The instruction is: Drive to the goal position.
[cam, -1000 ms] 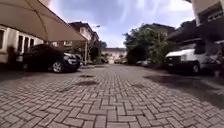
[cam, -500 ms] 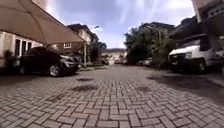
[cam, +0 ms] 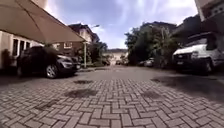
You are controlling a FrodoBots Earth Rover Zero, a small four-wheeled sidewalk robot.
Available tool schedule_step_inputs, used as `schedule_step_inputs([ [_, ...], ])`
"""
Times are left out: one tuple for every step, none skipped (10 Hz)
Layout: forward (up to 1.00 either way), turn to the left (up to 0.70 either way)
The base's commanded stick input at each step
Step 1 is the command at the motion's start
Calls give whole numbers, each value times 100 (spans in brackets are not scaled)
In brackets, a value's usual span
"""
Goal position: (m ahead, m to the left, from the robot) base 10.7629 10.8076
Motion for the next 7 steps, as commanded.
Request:
schedule_step_inputs([
  [69, 3],
  [69, 3],
  [69, 3],
  [69, 3],
  [69, 3],
  [69, 3],
  [69, 3],
])
